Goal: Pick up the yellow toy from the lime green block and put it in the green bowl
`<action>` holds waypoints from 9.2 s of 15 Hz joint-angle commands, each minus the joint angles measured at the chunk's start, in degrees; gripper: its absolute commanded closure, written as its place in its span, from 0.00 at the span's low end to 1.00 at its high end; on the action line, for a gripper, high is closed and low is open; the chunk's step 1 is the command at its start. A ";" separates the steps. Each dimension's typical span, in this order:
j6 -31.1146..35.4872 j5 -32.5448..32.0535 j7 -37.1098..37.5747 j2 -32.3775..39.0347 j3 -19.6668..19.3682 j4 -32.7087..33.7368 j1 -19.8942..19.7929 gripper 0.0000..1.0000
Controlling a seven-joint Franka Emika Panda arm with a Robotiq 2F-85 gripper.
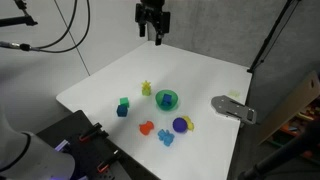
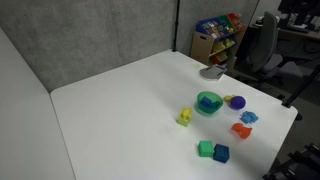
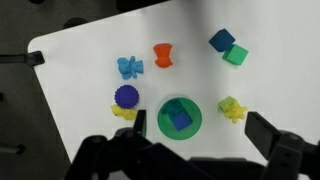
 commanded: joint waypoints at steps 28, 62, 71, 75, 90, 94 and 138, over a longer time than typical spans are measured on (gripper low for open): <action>24.72 -0.57 1.45 9.00 2.46 -8.53 -0.34 0.00; 36.38 -7.17 11.32 52.64 6.91 17.19 16.64 0.00; 34.47 -8.02 11.61 57.70 5.91 21.74 18.49 0.00; 32.02 -9.31 11.85 58.51 5.15 23.06 19.20 0.25; 26.55 -9.42 10.74 54.14 3.36 24.96 16.22 0.90; 23.87 -10.08 10.40 49.80 1.43 22.54 13.39 0.90; 5.72 -4.55 2.93 8.18 2.81 7.18 2.15 0.00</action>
